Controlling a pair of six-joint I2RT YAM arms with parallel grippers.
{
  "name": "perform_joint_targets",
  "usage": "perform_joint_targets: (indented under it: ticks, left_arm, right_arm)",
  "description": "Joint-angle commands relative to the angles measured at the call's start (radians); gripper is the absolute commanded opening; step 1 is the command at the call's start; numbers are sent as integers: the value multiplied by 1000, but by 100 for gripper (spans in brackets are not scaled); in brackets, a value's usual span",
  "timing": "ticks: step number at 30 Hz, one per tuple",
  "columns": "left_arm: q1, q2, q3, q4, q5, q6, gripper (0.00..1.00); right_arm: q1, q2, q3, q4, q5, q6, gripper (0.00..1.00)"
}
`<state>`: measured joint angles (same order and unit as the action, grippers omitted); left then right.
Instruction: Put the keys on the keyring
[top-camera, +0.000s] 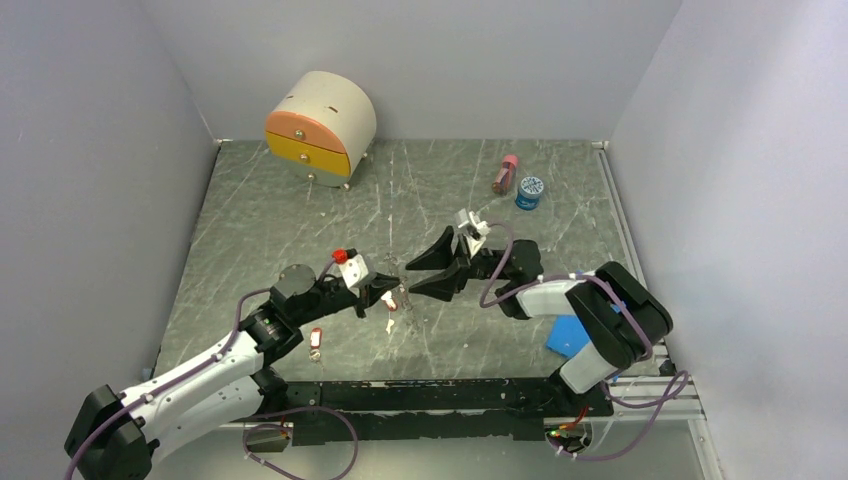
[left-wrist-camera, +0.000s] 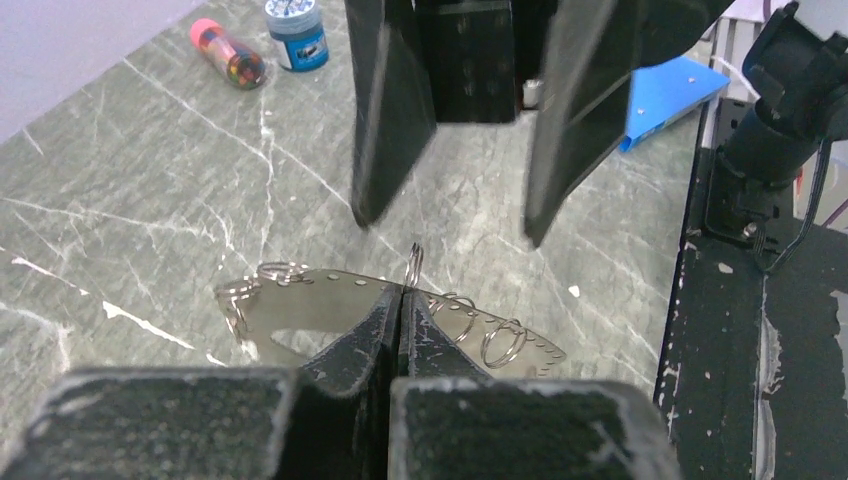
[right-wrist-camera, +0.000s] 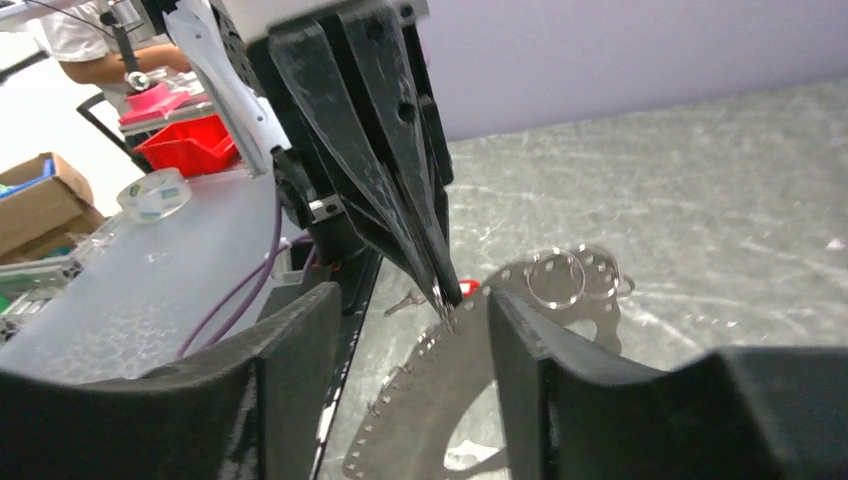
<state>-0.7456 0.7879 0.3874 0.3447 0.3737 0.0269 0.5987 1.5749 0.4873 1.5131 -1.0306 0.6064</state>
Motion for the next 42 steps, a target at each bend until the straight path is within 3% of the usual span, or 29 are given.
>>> perform_joint_targets:
  ticks: [1,4,8,11,13,17,22,25,28,36,42]
  left_arm:
    - [-1,-21,39,-18,5,79,3]
    - [-2,-24,41,-37,12,132,3]
    - [-1,-33,37,-44,26,213,3]
    - [-2,-44,20,-16,56,288,3]
    - [-1,-53,-5,22,80,335,3]
    - [-2,-75,-66,118,122,426,3]
    - [-2,-81,-88,153,131,501,3]
    - [-2,-75,-82,158,126,506,3]
    - [-1,-60,-56,133,102,463,2]
    - [-2,57,100,0,-3,282,3]
    - [20,128,136,16,-57,210,3]
  right_arm:
    - [-9,-106,-17,5,49,-139,66]
    - [-10,-195,-14,-182,69,-266,73]
    - [-10,-341,25,-576,147,-537,83]
    - [-11,-430,69,-835,259,-721,98]
    - [-11,-472,85,-929,353,-783,99]
    - [-14,-498,103,-996,587,-759,99]
    - [-14,-529,114,-1066,601,-779,99]
    - [-14,-563,45,-952,634,-728,99]
    - [-16,-568,20,-905,701,-655,99]
    - [-19,-544,67,-989,771,-511,99]
    - [-20,-507,75,-1014,685,-477,99]
